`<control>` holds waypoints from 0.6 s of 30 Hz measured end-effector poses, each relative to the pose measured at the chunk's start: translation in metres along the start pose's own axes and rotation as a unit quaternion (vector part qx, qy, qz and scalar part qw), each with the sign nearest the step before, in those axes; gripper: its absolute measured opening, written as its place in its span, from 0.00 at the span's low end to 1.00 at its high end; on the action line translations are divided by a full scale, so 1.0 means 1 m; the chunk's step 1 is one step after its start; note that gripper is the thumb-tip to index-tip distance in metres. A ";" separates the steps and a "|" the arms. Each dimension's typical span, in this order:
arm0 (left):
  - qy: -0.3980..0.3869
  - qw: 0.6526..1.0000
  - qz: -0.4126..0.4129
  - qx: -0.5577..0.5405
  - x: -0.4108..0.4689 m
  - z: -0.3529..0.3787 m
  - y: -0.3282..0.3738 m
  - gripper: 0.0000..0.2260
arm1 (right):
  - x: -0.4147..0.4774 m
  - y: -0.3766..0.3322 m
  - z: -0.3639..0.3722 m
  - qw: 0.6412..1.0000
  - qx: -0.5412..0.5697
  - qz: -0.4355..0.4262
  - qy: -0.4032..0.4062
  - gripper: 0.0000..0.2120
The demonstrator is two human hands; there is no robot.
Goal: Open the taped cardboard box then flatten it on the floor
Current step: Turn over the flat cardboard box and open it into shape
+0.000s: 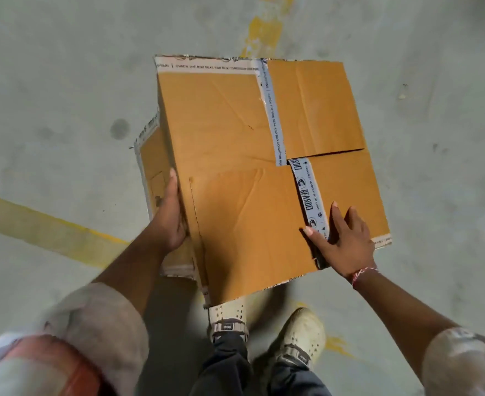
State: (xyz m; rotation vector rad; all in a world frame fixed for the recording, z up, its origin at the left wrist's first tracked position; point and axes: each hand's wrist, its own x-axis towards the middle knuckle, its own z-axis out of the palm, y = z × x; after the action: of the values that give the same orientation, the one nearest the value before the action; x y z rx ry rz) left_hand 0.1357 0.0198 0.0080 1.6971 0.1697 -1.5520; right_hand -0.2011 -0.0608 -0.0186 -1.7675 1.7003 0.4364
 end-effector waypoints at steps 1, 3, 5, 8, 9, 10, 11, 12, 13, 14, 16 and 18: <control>-0.017 1.000 -0.002 0.023 0.007 0.006 0.002 0.31 | -0.007 0.001 0.004 1.000 -0.009 0.008 0.013 0.50; -0.028 0.998 -0.018 0.059 0.018 0.024 0.009 0.29 | -0.022 0.008 0.008 0.999 -0.008 0.036 0.021 0.52; 0.013 0.994 -0.022 0.110 0.030 0.041 0.015 0.29 | -0.034 0.013 0.012 0.998 -0.021 0.052 0.004 0.51; 0.106 0.980 0.023 0.167 0.045 0.057 0.009 0.36 | -0.041 0.014 0.024 0.993 -0.100 0.032 -0.046 0.46; 0.097 0.978 0.038 0.179 0.044 0.064 0.006 0.39 | -0.042 0.012 0.030 0.992 -0.115 0.030 -0.052 0.45; 0.085 0.973 0.047 0.209 0.041 0.070 0.002 0.41 | -0.042 0.010 0.034 0.991 -0.118 0.035 -0.050 0.44; 0.079 0.961 0.055 0.258 0.038 0.075 0.000 0.41 | -0.042 0.007 0.038 0.991 -0.117 0.044 -0.044 0.43; 0.078 0.941 0.069 0.321 0.039 0.075 -0.005 0.41 | -0.041 0.005 0.041 0.991 -0.118 0.048 -0.035 0.42; 0.080 0.915 0.085 0.387 0.043 0.073 -0.012 0.42 | -0.040 0.004 0.045 0.991 -0.124 0.050 -0.027 0.42; 0.086 0.888 0.107 0.439 0.046 0.072 -0.018 0.43 | -0.039 0.003 0.047 0.990 -0.130 0.052 -0.021 0.42; 0.109 0.853 0.141 0.490 0.055 0.071 -0.028 0.43 | -0.038 0.004 0.050 0.988 -0.143 0.054 -0.019 0.41; 0.132 0.839 0.143 0.508 0.055 0.075 -0.034 0.42 | -0.037 0.005 0.047 0.986 -0.157 0.046 0.000 0.41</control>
State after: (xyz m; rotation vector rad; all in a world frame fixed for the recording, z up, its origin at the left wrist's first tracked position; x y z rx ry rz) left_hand 0.0708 -0.0275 -0.0498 2.5780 -0.8950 -1.2087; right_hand -0.2008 -0.0019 -0.0313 -1.9108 1.7953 0.7817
